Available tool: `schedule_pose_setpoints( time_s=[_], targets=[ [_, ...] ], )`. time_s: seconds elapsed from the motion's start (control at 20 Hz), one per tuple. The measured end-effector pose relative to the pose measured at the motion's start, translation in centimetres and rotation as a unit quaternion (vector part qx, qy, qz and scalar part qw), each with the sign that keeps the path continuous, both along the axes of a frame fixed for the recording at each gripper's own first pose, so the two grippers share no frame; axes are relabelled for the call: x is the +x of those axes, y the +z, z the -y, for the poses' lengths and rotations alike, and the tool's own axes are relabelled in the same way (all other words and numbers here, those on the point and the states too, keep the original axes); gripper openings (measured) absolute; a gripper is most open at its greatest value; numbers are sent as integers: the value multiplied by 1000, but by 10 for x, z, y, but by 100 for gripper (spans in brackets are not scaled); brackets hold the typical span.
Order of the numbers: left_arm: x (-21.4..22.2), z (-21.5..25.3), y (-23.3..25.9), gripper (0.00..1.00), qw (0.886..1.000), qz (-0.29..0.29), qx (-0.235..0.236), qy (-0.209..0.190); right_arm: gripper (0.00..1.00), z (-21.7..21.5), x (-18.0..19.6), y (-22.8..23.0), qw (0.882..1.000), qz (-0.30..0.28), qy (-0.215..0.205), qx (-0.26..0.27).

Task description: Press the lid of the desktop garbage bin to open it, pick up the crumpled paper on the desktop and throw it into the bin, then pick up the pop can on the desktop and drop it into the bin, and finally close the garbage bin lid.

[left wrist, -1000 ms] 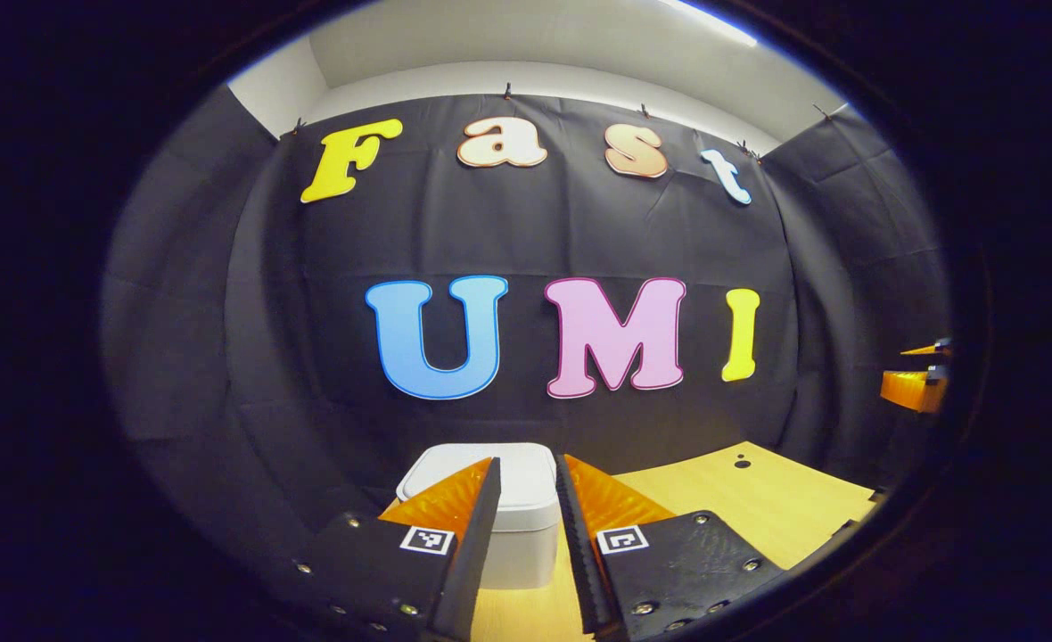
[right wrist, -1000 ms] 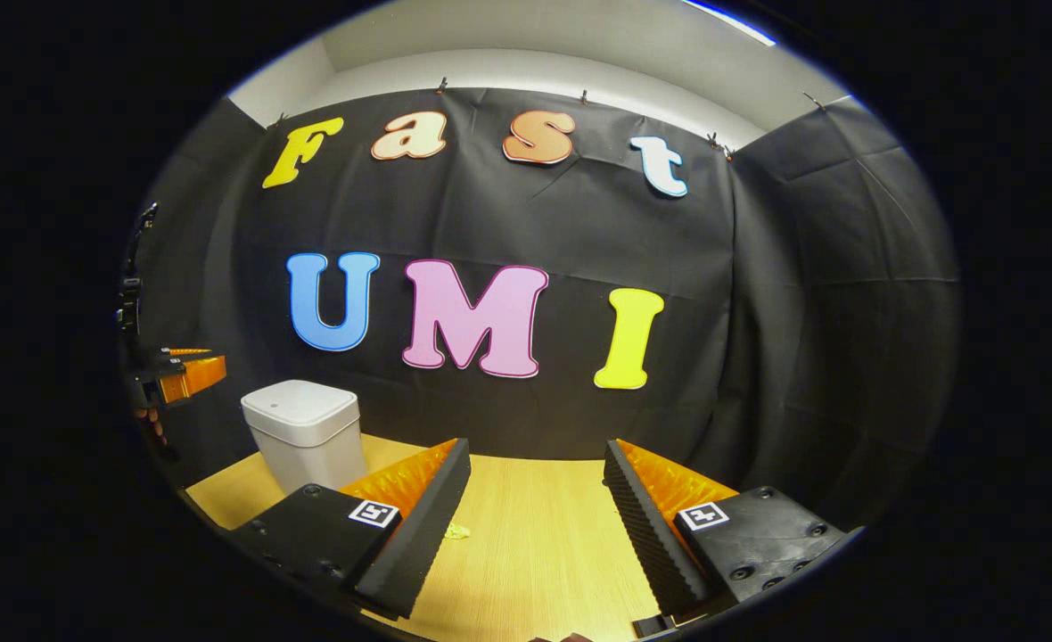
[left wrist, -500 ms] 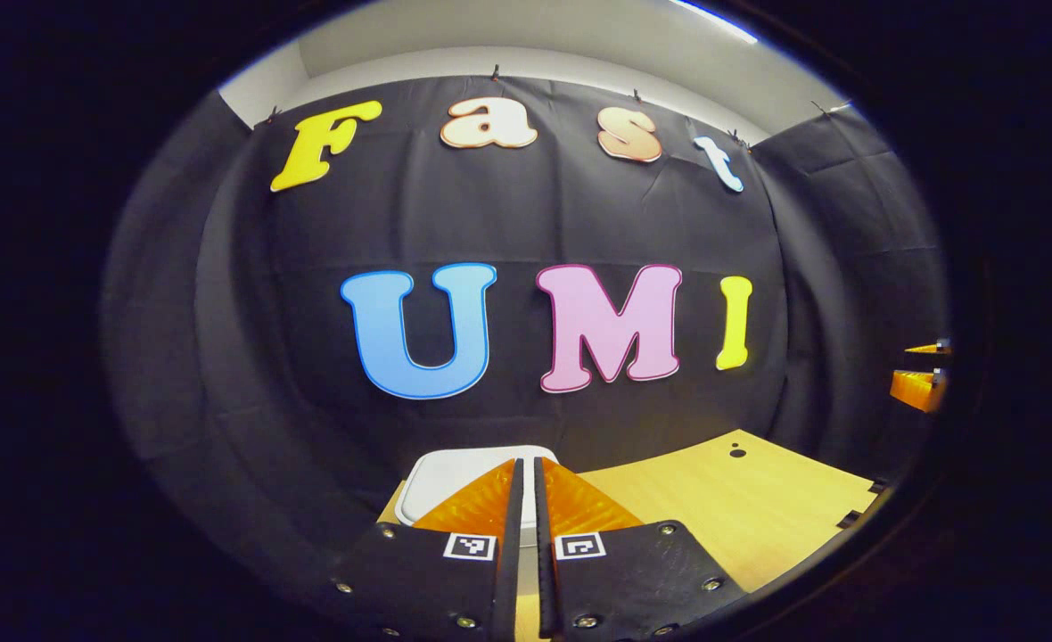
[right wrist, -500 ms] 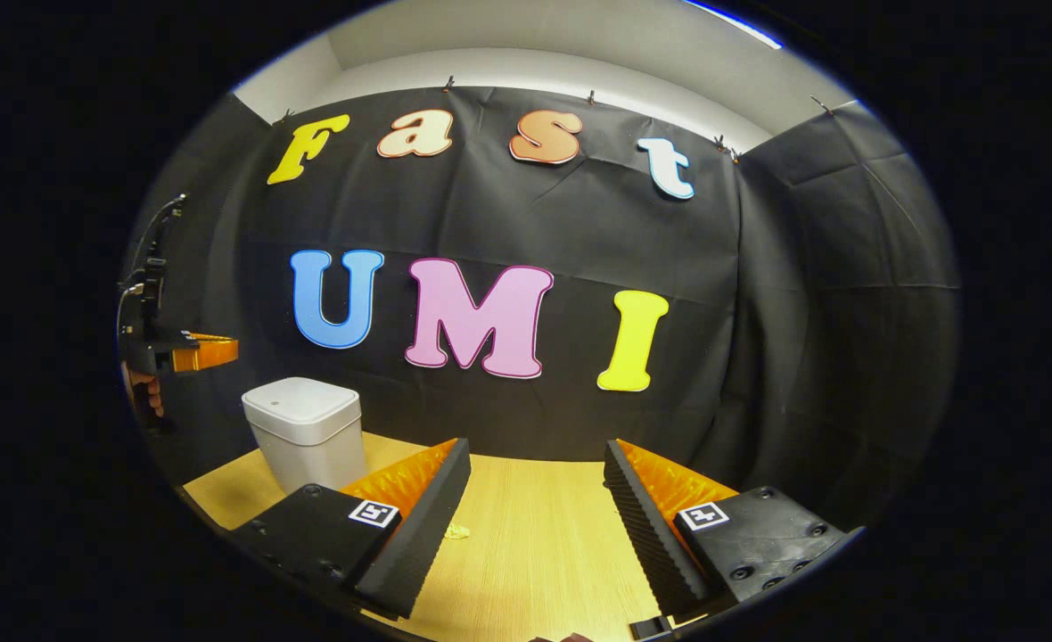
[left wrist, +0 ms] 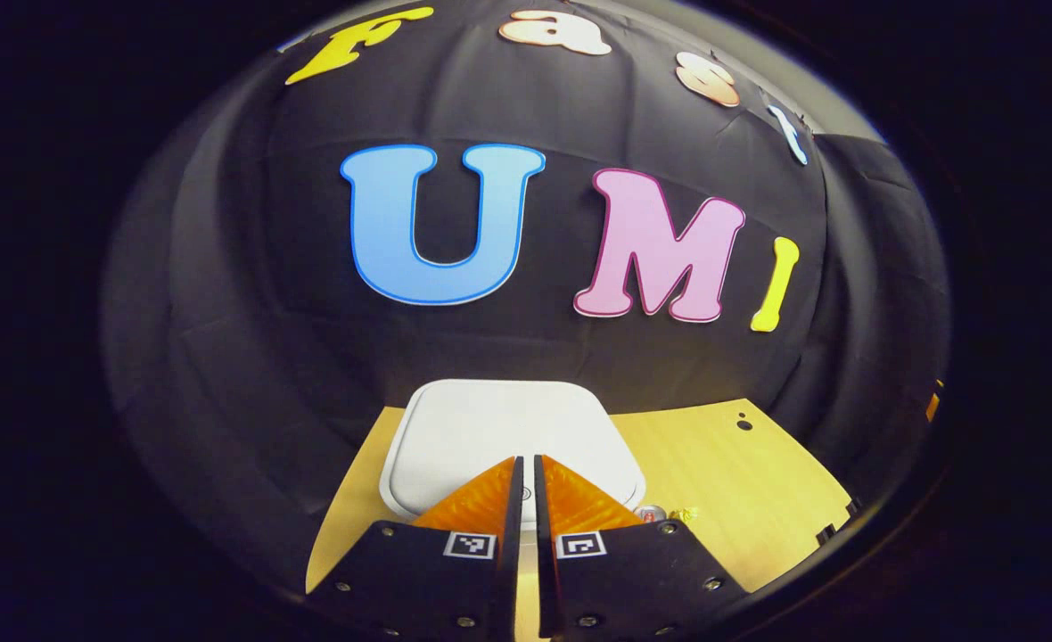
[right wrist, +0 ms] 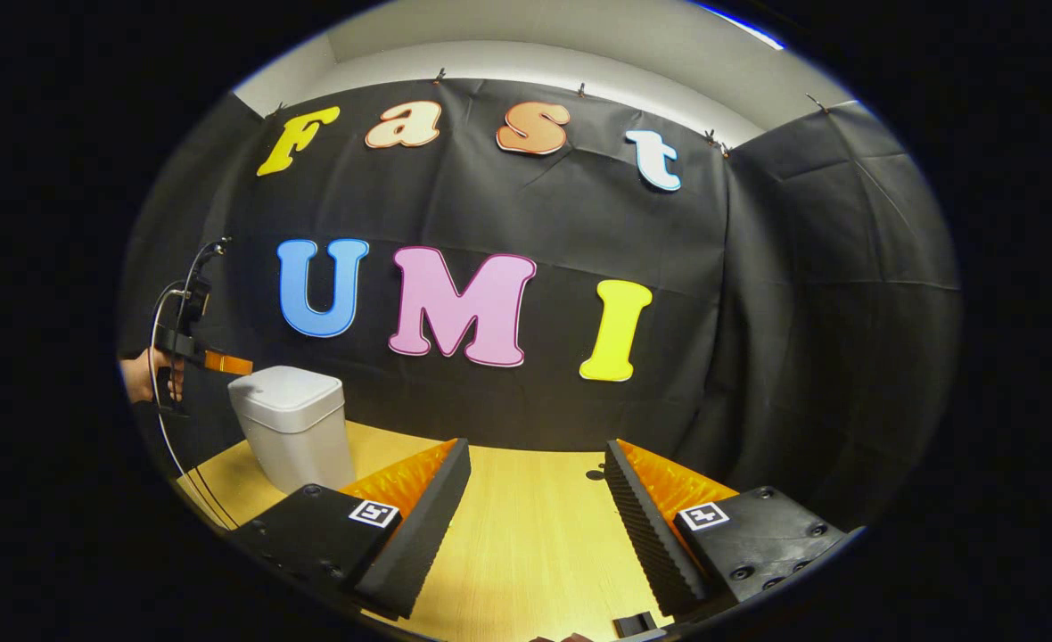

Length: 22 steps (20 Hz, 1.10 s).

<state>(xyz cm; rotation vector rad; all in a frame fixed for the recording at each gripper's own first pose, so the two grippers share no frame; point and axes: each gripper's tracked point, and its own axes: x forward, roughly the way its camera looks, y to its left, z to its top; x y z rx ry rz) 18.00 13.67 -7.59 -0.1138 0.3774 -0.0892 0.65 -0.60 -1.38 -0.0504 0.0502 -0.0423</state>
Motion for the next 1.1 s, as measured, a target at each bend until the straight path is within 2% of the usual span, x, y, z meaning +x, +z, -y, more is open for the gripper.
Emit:
schedule_pose_setpoints(
  time_s=[0.05,0.25,0.7,0.85,1.0,1.1],
  targets=[
    [0,-1,-7,8,1000,-14,-5,1,98,2,-1,-1,1000,-3,-3,1],
    [8,-1,-30,8,999,-50,-1,4,97,7,0,-7,1000,-8,-9,4],
    [13,-3,-38,8,997,-69,0,18,98,-8,13,-17,1000,-18,5,11],
    [11,-5,-30,6,999,-45,-5,12,98,-14,15,-19,1000,-25,13,4],
    [13,-21,-15,5,998,-12,34,45,97,-14,17,-18,999,-30,12,1],
    [14,-21,7,5,997,28,55,38,97,-16,16,-17,1000,-30,9,2]
  ],
)
